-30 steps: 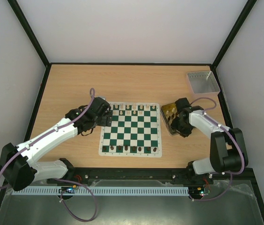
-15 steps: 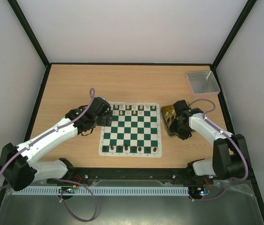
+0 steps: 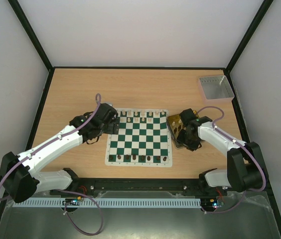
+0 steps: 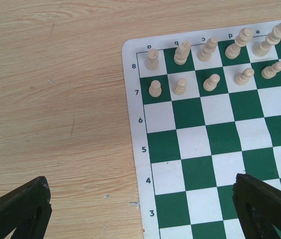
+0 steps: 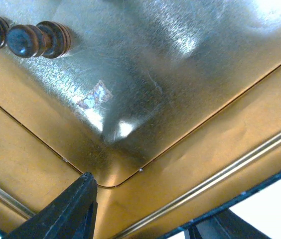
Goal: Set up the chess pieces on the board
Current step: Move the storage box to the center of the board.
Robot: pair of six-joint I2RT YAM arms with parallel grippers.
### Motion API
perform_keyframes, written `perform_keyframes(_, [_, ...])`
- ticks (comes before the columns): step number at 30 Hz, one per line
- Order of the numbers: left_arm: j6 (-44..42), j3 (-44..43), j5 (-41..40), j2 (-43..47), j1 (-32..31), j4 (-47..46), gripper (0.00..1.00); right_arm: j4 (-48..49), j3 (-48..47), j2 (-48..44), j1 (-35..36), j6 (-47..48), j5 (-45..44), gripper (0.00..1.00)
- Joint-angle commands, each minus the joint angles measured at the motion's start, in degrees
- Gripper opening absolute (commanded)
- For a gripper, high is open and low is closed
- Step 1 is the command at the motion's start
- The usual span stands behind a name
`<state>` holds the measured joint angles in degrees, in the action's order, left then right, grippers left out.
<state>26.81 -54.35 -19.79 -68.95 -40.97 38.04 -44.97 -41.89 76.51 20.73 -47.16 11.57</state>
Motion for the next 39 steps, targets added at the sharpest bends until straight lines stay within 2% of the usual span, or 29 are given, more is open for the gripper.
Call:
perform_keyframes(1, [-0.3,0.2,-0.8,0.1,-0.2,-0.1,0.99,-3.4,-1.5,0.9,0.7,-0.7,-3.0,0.45])
perform_keyframes(5, [-0.3,0.3,-0.7,0.1,-0.2,0.0,0.99,-3.7,-0.6,0.6,0.6,-2.2,-4.7,0.44])
perform_keyframes(10, [-0.3,0.3,-0.9,0.2,-0.2,0.1,0.99,-2.3,0.5,0.7,0.6,-4.8,-4.9,0.37])
perform_keyframes(18, [-0.3,0.3,-0.9,0.2,-0.2,0.2,0.99,-2.8,-0.7,1.6,0.0,-7.5,-9.3,0.36])
perform_keyframes(29, [-0.2,0.4,-1.0,0.5,-0.2,0.3,0.99,-4.2,-0.1,-0.5,-9.3,-7.3,-13.0,0.37])
perform_keyframes(35, [-0.2,0.4,-1.0,0.4,-0.2,0.2,0.99,-6.9,-5.0,-1.9,-9.7,-4.1,-11.0,0.61])
perform_keyframes(39, [-0.3,0.4,-1.1,0.4,-0.2,0.1,0.99,-10.4,-10.3,-4.0,-8.7,-0.2,-9.4,0.71])
